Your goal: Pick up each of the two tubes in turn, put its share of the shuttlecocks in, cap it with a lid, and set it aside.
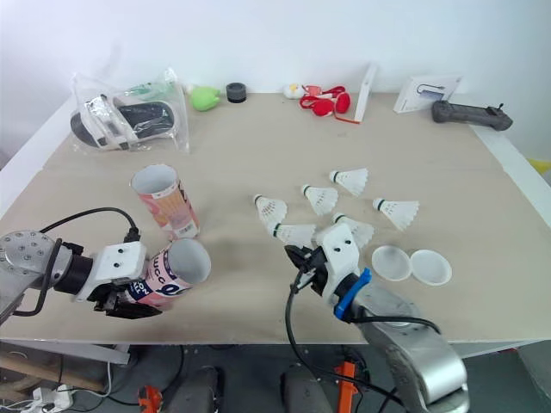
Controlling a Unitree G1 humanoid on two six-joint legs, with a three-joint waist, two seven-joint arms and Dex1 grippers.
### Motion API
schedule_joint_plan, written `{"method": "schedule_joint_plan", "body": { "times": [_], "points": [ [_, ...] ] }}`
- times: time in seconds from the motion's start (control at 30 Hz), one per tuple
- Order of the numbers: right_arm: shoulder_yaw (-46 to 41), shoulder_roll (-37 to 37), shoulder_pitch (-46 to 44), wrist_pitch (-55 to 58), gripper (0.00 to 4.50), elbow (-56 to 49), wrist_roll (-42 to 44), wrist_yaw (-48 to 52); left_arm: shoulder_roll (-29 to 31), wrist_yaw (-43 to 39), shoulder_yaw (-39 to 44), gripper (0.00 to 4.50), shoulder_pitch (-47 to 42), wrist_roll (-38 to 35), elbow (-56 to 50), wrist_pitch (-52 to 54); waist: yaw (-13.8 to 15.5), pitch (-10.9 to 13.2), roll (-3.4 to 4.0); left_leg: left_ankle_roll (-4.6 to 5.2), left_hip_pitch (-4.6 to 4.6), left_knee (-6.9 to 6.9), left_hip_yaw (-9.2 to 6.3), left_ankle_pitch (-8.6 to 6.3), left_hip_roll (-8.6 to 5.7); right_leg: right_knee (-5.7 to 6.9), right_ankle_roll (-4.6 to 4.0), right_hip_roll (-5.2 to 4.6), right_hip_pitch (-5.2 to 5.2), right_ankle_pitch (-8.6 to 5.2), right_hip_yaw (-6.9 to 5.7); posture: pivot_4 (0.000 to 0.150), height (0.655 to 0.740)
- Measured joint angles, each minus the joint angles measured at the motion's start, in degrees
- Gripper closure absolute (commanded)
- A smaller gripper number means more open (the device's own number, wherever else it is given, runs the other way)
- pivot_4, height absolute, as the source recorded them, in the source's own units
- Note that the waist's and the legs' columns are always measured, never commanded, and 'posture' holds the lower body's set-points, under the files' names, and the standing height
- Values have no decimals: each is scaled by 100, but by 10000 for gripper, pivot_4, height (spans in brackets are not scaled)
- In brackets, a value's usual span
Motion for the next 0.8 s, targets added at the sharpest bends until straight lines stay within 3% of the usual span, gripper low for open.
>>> {"method": "schedule_joint_plan", "body": {
  "times": [0.17,0.3,0.43,0.57,0.8],
  "points": [
    [-361,-1024,-933,-33,43838,-72,778,1044,-45,10,-34,14249,-33,65,14,1,-5,4,3,14,23,2,5,8,-5,0,-15,-7,25,-8,3,1500,7400],
    [95,-1351,-1621,-101,43838,92,866,1629,-60,-18,-49,14249,-62,84,20,13,-11,5,6,15,20,0,11,9,-10,-1,-13,-15,22,-9,5,1500,7400],
    [497,-1449,-1938,-262,43838,227,838,2034,-100,-32,-61,14249,-85,95,16,13,9,4,3,15,13,0,7,9,-21,-2,2,-26,24,-15,2,1500,7400],
    [1572,-1377,-2515,-696,43838,673,218,2541,-173,-27,-86,14249,-129,146,45,10,-2,5,7,17,16,0,12,10,-28,-3,5,-34,23,-13,4,1500,7400],
    [2429,-959,-2916,-1251,43838,1328,-540,2842,-222,-15,-38,14249,-83,162,21,12,8,4,6,18,15,0,10,11,-34,-3,10,-42,25,-13,2,1500,7400]
  ]
}}
